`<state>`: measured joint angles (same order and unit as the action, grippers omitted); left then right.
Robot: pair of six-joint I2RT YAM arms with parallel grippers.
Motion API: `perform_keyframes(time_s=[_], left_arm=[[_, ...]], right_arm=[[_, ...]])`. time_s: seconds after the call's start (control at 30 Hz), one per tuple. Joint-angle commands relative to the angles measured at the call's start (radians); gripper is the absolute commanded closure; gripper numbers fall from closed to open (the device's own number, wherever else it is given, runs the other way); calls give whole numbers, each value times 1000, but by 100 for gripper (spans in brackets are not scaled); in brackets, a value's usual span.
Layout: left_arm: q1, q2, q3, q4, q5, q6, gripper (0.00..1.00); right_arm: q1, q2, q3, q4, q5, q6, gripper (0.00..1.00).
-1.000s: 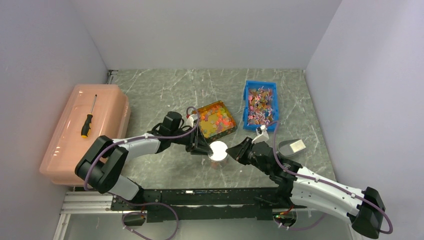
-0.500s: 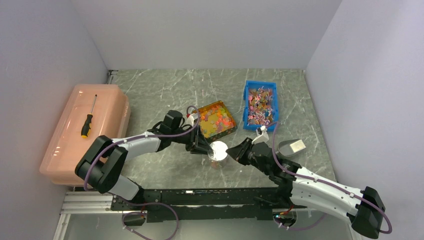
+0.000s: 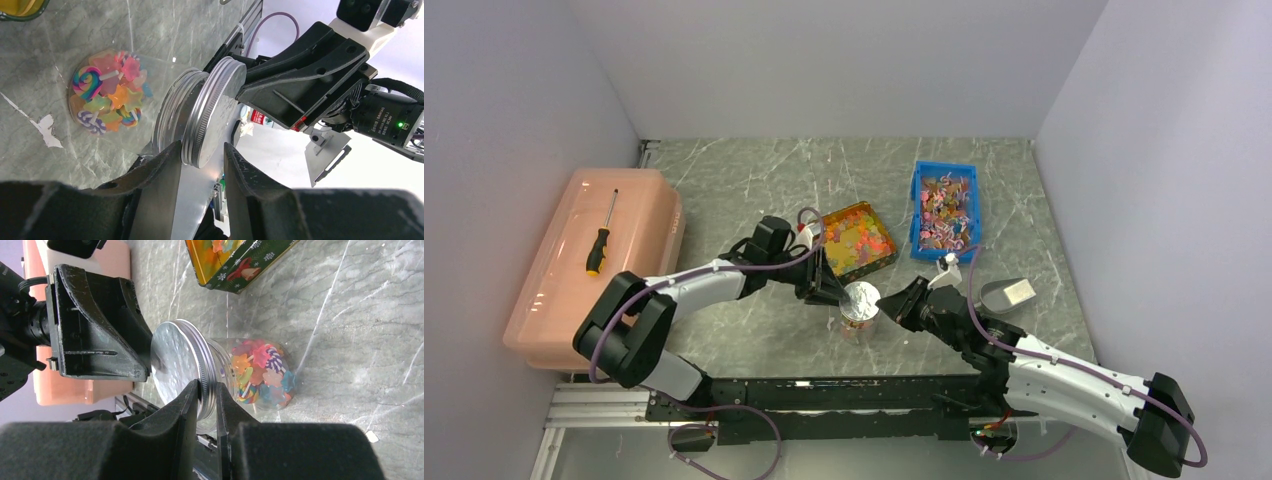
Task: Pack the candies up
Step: Close the bottle lid on the packing bottle.
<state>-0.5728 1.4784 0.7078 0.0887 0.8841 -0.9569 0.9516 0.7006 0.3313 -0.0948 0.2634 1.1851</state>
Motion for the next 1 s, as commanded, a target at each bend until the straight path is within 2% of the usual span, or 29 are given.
perform_keyframes(time_s=[0.0,0.43,0.97], left_arm=[[-3,-53,28,2,2,25,59],[-6,-139,-5,-87,-17,33,58],[-36,-157,-40,-133,-50,46,59]], right_arm=[[3,-2,-15,5,1,-3,84],[3,-38,9,-34,-10,-7,84],[3,-14,-14,-10,-47,2,83]])
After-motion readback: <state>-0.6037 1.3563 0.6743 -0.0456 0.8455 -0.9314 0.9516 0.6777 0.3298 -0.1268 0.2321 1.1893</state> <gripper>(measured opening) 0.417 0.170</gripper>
